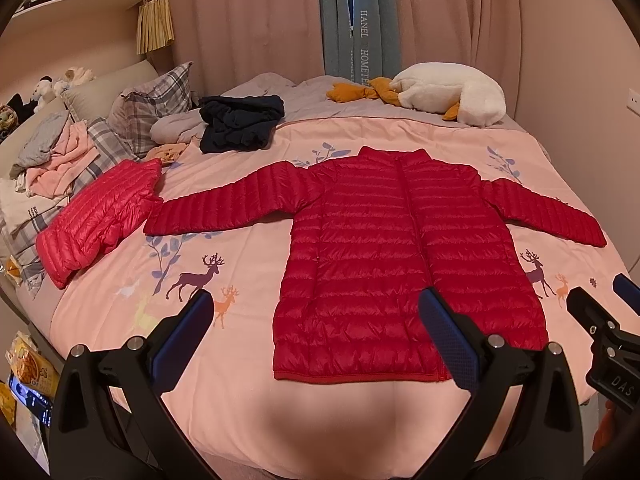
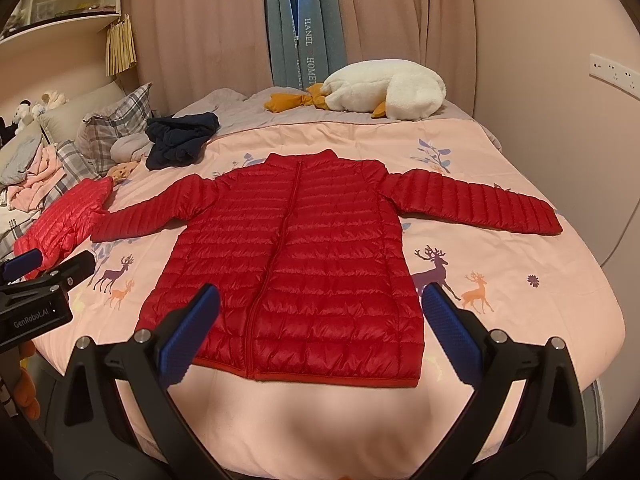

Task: Fold large clothes

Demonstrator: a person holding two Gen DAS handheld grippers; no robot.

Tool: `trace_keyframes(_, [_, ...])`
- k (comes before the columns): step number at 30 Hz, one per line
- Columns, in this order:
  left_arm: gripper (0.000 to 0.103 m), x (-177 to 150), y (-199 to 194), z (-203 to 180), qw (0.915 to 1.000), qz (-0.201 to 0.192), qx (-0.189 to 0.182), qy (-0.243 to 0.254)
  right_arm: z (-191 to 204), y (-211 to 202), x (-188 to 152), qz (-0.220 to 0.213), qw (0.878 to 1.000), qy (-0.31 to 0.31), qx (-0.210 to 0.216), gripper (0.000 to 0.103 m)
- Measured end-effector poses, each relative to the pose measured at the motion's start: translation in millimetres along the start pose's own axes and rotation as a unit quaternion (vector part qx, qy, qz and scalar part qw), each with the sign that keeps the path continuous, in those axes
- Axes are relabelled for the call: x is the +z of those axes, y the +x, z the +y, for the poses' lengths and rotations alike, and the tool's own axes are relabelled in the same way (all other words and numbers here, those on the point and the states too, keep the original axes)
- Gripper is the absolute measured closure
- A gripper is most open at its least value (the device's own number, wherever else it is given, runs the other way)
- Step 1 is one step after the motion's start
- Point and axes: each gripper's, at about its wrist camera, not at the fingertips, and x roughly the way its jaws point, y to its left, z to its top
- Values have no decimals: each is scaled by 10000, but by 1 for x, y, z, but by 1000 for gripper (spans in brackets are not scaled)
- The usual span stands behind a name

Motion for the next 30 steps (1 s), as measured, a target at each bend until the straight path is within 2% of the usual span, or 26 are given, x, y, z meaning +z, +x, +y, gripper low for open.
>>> trace_keyframes(30, [1, 0, 0, -2, 10000, 3, 8, 5, -1, 0, 0, -2, 10000, 8, 3, 2])
